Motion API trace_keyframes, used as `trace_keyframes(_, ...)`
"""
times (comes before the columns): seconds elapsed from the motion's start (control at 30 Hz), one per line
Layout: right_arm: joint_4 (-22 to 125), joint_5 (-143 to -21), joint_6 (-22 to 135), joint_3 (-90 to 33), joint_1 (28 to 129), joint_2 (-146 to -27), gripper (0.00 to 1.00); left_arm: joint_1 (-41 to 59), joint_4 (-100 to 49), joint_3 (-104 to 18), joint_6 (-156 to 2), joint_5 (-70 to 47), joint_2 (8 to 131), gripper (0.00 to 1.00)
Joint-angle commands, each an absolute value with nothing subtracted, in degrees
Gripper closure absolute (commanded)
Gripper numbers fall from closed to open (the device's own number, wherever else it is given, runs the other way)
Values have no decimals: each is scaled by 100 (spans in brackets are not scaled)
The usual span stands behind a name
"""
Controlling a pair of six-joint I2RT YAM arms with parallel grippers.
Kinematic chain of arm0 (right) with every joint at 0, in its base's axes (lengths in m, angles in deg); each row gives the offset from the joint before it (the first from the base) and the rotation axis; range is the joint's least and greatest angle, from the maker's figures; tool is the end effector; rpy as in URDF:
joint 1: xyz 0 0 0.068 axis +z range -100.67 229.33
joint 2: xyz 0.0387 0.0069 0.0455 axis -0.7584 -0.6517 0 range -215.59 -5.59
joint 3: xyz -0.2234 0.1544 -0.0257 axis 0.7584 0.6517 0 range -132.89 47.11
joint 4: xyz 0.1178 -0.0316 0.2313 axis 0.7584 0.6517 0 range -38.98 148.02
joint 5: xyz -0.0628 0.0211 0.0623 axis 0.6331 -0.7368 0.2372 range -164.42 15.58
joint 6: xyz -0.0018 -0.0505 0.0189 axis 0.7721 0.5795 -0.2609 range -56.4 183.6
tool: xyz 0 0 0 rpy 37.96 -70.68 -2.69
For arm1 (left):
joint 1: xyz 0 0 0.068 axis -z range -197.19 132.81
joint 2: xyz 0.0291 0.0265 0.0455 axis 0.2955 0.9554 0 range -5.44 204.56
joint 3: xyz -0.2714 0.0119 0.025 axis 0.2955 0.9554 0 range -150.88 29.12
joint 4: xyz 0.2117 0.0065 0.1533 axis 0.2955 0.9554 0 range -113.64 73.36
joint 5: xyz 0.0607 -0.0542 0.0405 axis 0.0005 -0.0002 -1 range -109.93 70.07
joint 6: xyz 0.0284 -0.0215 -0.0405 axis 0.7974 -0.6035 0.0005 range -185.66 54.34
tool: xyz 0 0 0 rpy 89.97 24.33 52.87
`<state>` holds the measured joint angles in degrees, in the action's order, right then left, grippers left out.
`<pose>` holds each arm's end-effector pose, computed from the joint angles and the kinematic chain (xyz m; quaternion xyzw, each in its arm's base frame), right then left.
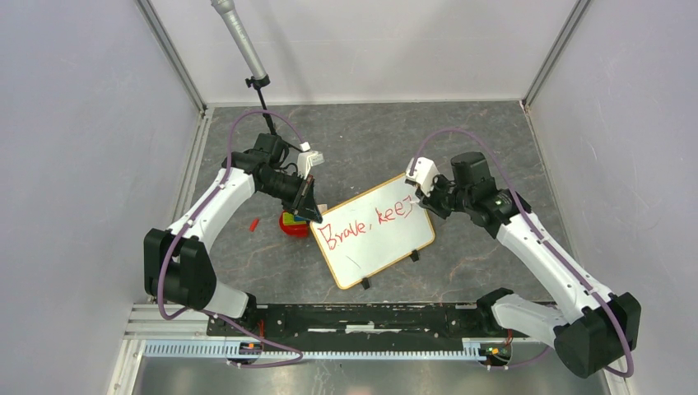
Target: Write a sentence on the whiteboard
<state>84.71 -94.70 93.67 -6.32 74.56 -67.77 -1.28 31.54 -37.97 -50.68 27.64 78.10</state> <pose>0.2005 0.1080 0.2965 -0.4809 0.7650 0.1442 0.4034 0.2554 -0.1001 0.2708 0.3026 0.8536 -0.3993 0.1428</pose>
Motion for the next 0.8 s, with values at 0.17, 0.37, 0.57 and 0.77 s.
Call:
trace_keyframes(0.17, 8177, -8932, 9418, -792, 7388, -6733, 100, -123, 3103, -3812, -5071, 2656, 7818, 98)
trace_keyframes(0.37, 8123, -9063, 9401, -834, 7390, -6845, 100, -121, 3103, -3795, -5057, 2634, 7811, 98)
trace_keyframes(0.57, 8112, -9138, 9414, -850, 7394, -6960, 100, -119, 3103, -3786, -5059, 2621, 7784, 98)
trace_keyframes(0.77, 8025, -9019, 9414, -870, 7394, -7011, 100, -119, 3103, -3768, -5053, 2617, 7778, 98)
